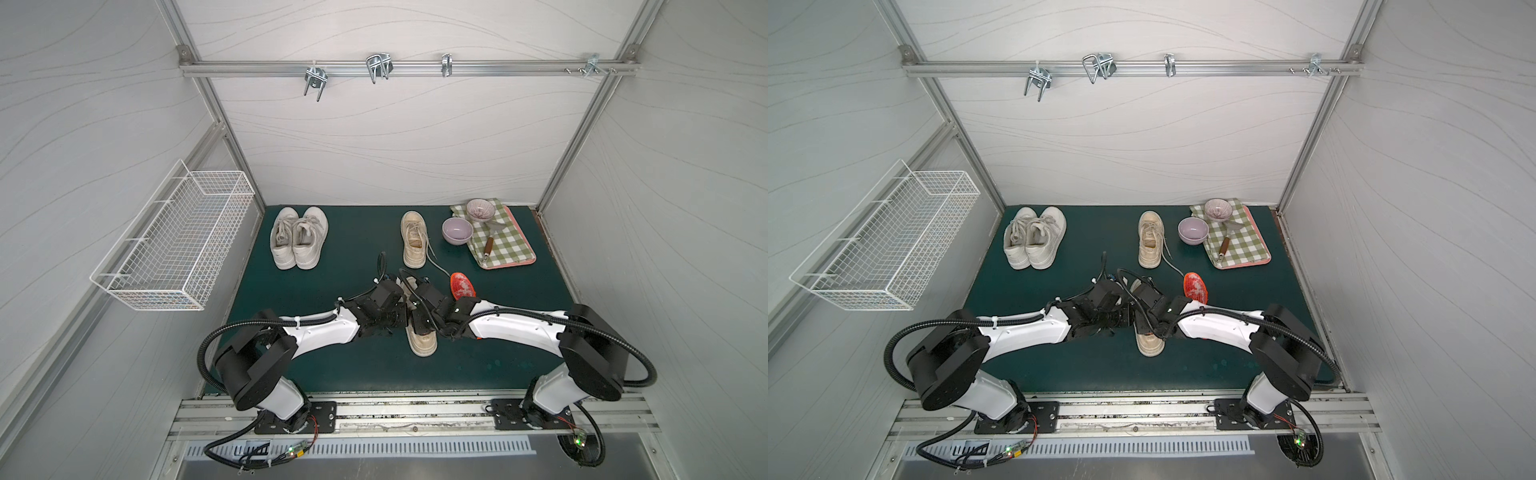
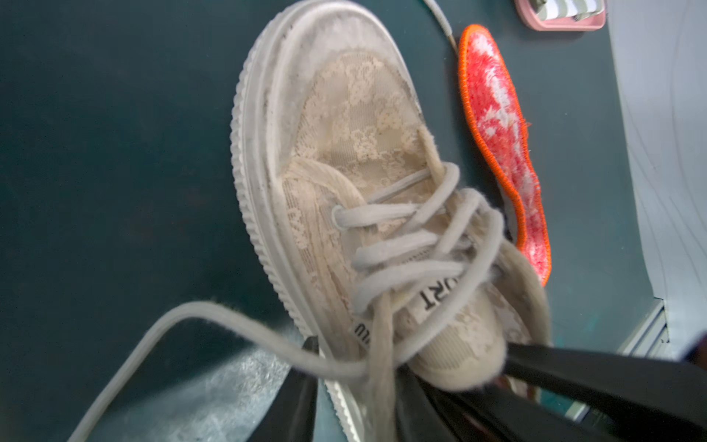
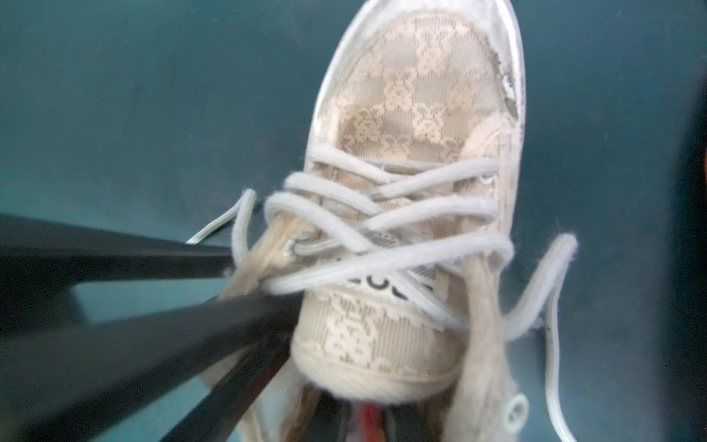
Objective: Remove the insole from the shoe
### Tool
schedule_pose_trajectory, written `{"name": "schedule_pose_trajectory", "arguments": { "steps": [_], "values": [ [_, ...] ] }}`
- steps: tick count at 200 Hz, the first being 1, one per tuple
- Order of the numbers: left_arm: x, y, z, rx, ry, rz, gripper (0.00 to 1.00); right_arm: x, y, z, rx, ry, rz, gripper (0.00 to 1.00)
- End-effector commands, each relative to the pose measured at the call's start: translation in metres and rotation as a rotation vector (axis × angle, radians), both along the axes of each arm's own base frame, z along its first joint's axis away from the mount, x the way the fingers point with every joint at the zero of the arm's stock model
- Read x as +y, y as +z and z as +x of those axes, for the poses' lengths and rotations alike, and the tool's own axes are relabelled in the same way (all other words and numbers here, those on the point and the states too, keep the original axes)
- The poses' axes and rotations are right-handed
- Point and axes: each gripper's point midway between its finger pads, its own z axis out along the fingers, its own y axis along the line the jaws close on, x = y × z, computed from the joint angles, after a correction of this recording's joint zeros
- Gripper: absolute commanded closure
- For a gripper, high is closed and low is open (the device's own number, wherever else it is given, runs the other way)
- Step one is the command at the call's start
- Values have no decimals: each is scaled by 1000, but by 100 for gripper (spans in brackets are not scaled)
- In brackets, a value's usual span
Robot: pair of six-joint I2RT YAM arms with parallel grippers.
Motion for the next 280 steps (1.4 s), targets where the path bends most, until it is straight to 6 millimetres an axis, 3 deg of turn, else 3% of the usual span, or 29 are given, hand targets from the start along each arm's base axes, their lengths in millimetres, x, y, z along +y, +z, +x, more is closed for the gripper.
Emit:
{"name": "schedule_pose_trajectory", "arguments": {
  "steps": [1,79,120,157,228,280],
  "values": [
    [5,-15,2,43,21,72,70,15,30,-2,-44,49,88,100],
    [21,-36,7,82,84,175,84,9,56,-19,-84,93,169,100],
    [26,-37,9,79,112,198,93,6,61,-24,-115,107,177,100],
    [36,-39,10,64,141,224,100,7,87,-38,-210,184,251,100],
    [39,-37,12,53,151,222,100,-4,102,-59,-275,265,348,100],
    [40,-35,13,52,152,219,100,-31,120,-62,-364,237,389,100]
  ]
}}
